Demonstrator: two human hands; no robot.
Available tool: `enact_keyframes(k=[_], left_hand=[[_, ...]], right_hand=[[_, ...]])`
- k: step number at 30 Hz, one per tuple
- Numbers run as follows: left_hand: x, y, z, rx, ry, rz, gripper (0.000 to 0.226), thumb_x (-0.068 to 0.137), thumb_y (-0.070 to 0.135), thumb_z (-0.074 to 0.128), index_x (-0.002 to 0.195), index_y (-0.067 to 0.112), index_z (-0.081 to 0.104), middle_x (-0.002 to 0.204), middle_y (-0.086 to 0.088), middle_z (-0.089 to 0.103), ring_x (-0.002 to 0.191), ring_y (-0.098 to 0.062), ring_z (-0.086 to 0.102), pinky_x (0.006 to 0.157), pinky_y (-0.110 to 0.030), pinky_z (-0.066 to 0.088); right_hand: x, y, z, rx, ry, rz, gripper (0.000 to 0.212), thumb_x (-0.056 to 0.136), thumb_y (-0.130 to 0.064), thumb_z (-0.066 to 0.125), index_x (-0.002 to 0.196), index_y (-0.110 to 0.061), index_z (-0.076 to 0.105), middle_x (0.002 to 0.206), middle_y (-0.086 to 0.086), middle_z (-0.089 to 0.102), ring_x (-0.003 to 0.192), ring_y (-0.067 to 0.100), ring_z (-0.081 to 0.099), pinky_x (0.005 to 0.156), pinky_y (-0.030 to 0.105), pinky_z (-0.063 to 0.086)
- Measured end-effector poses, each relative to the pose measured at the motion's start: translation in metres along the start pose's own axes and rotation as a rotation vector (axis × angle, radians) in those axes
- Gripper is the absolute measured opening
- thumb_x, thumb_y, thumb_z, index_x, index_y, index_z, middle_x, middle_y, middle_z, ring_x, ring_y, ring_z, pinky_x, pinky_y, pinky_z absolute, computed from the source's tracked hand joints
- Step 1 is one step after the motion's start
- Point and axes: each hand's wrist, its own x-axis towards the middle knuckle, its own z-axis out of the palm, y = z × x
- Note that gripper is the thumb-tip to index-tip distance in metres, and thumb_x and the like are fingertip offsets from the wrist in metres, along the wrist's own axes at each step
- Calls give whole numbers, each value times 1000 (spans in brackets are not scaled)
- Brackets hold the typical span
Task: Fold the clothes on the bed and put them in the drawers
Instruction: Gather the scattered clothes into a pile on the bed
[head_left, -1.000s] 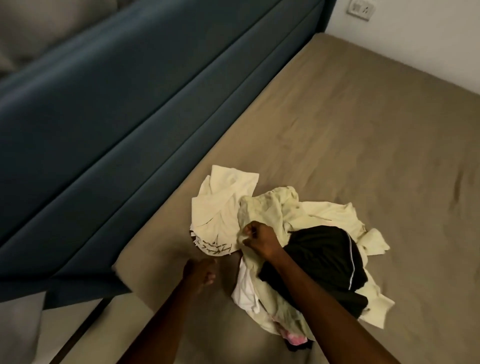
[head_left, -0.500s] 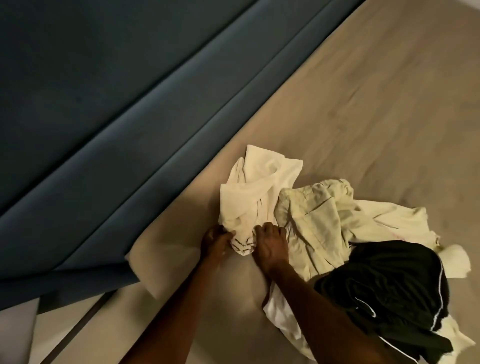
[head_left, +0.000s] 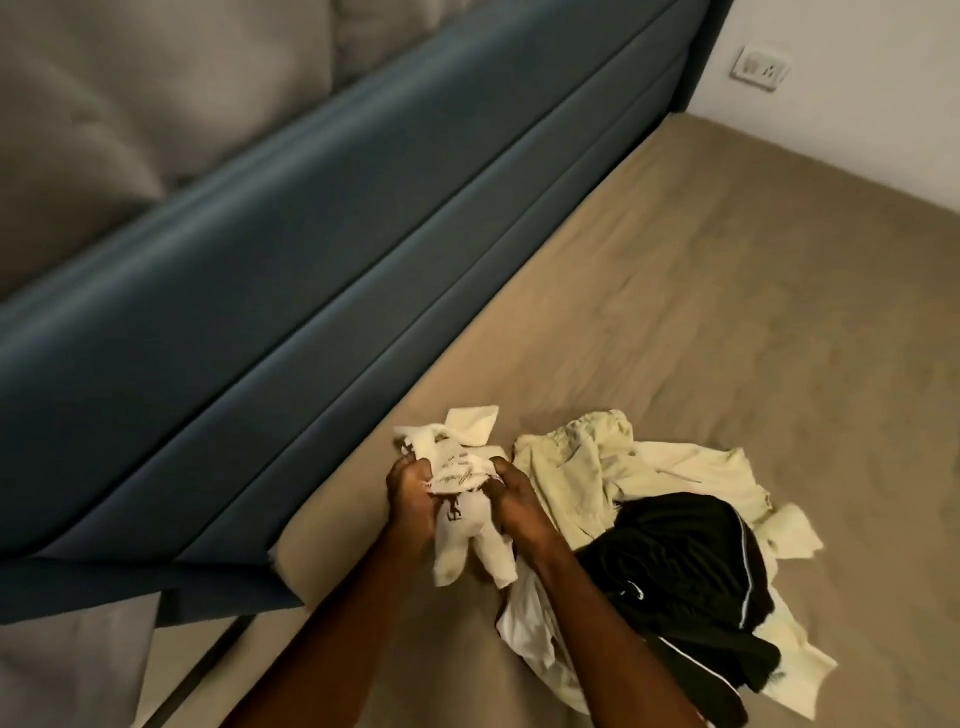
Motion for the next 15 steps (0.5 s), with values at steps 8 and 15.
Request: enact_keyframes(k=[8, 15], left_hand=[[-143, 46, 107, -103, -224, -6, 27, 86, 5, 44, 100, 3, 67, 95, -22, 67, 72, -32, 68, 65, -35, 60], [-257, 22, 176, -170, -445, -110, 28, 95, 14, 45, 86, 2, 68, 69, -11, 70, 60, -21, 68, 71, -32, 55]], right_hand=[[-120, -97, -84, 114, 169, -278, 20, 101, -8, 54, 112, -14, 70, 107, 10, 76, 105, 30, 71, 96, 48, 56], [-231, -150, -158, 271, 152, -446, 21, 98, -1, 58, 104, -4, 78, 108, 17, 77, 105, 29, 72, 99, 40, 55]])
